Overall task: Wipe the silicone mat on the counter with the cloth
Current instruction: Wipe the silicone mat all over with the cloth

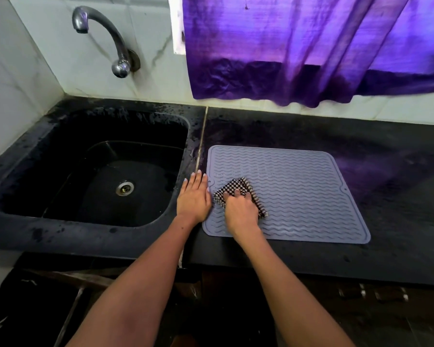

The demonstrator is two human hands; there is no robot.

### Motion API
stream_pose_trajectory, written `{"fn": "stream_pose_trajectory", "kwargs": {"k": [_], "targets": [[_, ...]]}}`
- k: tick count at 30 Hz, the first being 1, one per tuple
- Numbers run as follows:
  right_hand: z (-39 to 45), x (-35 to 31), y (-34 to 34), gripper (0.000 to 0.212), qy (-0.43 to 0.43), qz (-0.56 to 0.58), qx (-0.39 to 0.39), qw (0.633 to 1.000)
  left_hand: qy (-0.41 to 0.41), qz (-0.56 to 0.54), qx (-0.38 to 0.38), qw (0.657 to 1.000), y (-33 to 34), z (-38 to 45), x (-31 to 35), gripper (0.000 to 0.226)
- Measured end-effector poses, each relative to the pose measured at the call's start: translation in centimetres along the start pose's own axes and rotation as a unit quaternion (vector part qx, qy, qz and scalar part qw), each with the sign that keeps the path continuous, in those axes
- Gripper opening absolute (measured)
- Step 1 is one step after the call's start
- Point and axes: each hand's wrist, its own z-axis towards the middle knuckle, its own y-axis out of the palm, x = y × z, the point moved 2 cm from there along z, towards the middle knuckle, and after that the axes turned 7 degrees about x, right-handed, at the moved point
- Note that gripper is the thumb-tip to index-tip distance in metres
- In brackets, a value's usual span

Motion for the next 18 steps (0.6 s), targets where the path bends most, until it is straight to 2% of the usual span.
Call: {"fn": "stream_pose_trajectory", "kwargs": {"k": [3,7,11,14,18], "targets": [[0.2,0.6,0.0,0.040,-0.005,-0.003,-0.002,1.000,0.001,0.001,-0.002,1.000,0.0,-0.1,0.0,0.052],[2.1,1.4,-1.4,0.037,0.030,0.072,0.001,0.997,0.003,-0.003,-0.001,1.000,-0.1,-0.1,0.1,0.052],[4.5,0.7,-3.2,0.040,0.065,0.150,0.080,0.983,0.003,-0.003,0.003,1.000,-0.2,-0.1,0.0,0.053],[5.1,-1.2,-2.4,0.038,0.016,0.119,0.100,0.988,0.005,-0.004,0.006,1.000,-0.2,-0.1,0.0,0.052],[5.5,-2.5,-0.5,0.027,-0.019,0.033,0.055,0.998,0.007,-0.002,0.004,1.000,-0.1,-0.1,0.0,0.052]]}}
